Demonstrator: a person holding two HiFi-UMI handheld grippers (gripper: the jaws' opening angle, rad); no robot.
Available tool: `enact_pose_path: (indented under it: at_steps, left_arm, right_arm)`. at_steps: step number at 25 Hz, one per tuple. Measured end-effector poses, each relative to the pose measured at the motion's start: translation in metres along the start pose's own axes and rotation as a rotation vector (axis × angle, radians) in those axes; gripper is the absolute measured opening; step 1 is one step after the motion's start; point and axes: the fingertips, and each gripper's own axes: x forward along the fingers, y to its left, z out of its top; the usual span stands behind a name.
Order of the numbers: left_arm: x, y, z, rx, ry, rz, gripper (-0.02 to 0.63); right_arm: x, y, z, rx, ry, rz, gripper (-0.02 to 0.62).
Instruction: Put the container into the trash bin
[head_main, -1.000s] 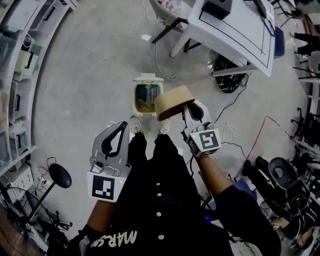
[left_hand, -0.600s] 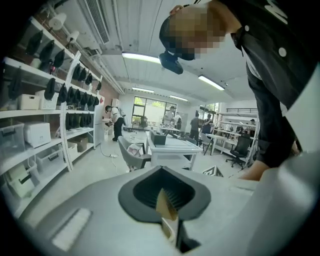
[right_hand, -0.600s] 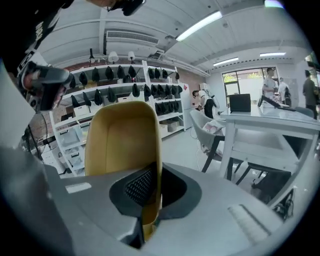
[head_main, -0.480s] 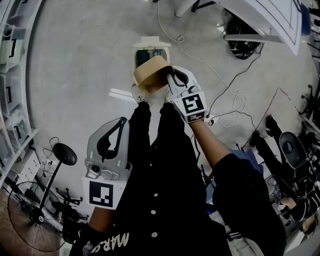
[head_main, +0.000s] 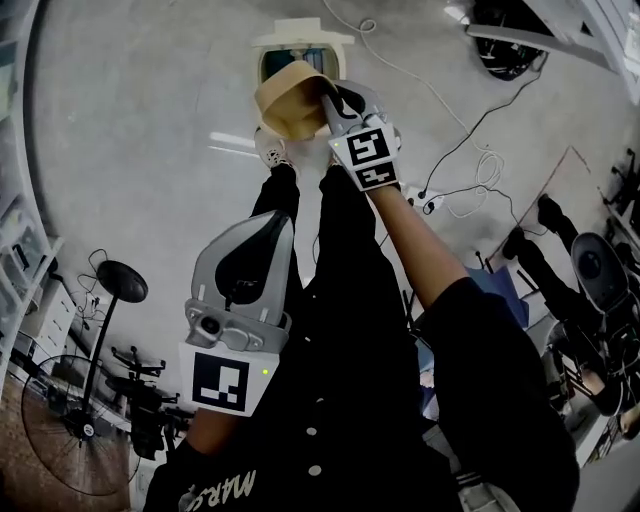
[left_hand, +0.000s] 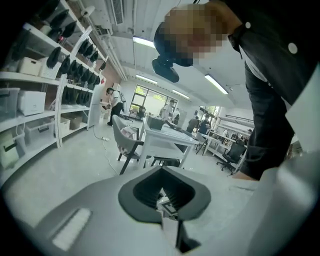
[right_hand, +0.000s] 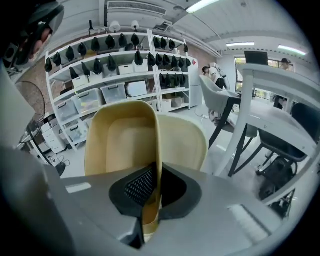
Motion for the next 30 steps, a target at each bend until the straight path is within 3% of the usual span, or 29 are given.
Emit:
enact_pose_path:
  at_steps: [8,18,30]
  left_arm:
    - [0.021,0.012,-0.047,-0.076,0.015,0.026,0.002]
    - [0.036,0.013,-0.088,-0.087,0.066,0.043,0.002]
    - [0.034,0.023,-0.092,-0.061,0.061,0.043,0.002]
  right_arm:
    - [0.039,-0.009,-0.046,-0.049,0.098,0.002,0.023]
    - [0.082,-0.022,-0.087,-0.076,0.200,-0.035,0.023]
    - [0.104,-0.023,-0.113,-0.093,0.281,-0.062,0.023]
